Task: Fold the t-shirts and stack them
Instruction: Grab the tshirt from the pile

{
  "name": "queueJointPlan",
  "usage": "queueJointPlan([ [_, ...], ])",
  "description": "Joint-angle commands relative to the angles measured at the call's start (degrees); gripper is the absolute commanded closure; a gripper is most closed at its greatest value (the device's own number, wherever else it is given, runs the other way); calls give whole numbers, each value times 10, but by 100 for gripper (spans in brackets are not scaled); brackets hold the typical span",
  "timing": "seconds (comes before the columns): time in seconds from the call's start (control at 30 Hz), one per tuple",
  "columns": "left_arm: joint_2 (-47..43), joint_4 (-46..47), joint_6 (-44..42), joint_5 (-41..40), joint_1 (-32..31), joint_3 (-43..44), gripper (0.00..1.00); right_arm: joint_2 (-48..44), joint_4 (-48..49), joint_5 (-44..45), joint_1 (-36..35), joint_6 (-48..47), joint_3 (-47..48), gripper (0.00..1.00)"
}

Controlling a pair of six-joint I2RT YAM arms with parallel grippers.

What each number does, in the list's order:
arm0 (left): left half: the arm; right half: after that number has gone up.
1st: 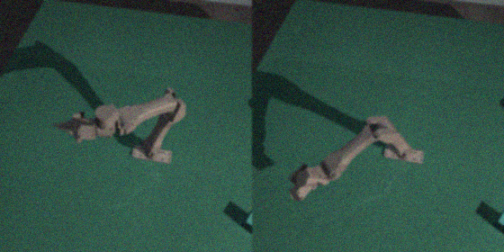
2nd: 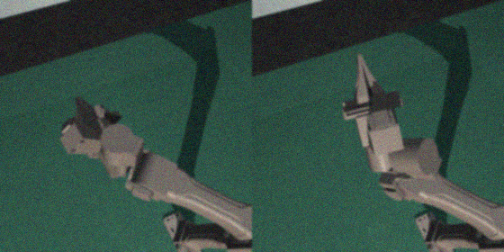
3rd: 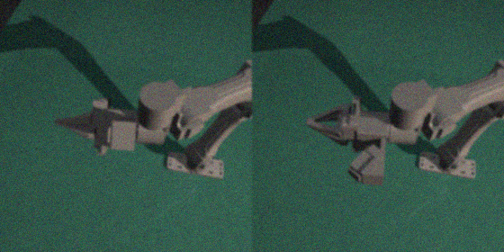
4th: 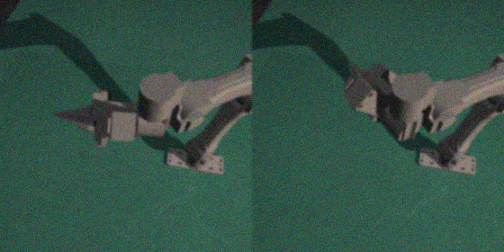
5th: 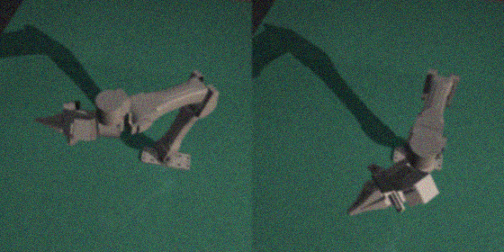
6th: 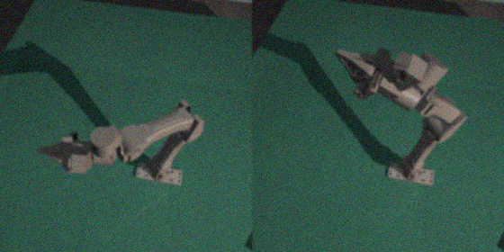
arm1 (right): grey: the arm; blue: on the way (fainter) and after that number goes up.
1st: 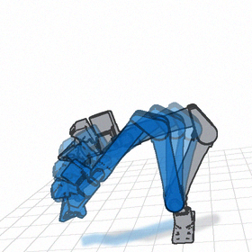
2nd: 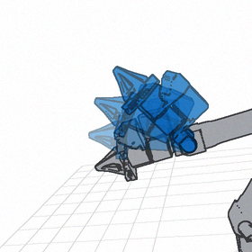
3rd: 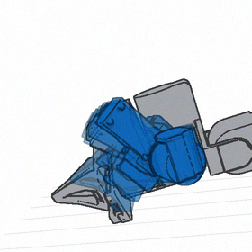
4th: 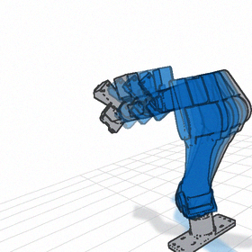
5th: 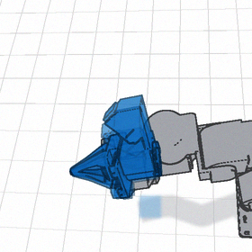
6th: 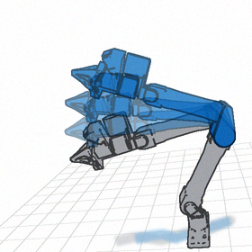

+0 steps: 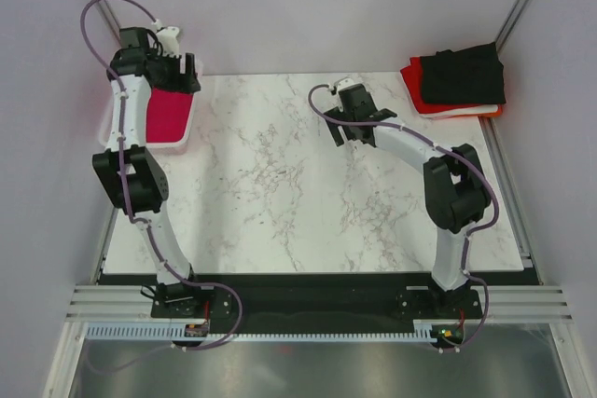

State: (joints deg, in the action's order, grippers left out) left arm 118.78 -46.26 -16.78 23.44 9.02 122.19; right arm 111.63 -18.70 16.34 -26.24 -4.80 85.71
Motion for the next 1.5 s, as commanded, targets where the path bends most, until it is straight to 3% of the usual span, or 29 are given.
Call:
queueJointPlan([
  [0.0, 22, -27, -23, -14, 2, 14, 23, 34, -25, -21, 6, -21, 21, 2],
  [0.27, 65, -33, -41, -38, 23, 32, 28, 27, -43, -103, 5, -7, 31, 2],
  [0.6, 114, -30, -39, -39, 27, 56, 35, 46, -42, -82, 5, -21, 25, 2],
  [0.67, 121, -30, -40, -42, 27, 63, 38, 50, -42, -85, 6, -25, 29, 2],
  [0.77, 132, -16, -25, -54, 28, 70, 51, 62, -46, -81, 6, -28, 40, 2],
  [1.1, 153, -9, -19, -60, 31, 83, 59, 102, -59, -93, 4, -39, 84, 2],
  [1.47, 118, 1, -22, -60, 35, 100, 50, 120, -79, -106, 5, -52, 108, 2],
])
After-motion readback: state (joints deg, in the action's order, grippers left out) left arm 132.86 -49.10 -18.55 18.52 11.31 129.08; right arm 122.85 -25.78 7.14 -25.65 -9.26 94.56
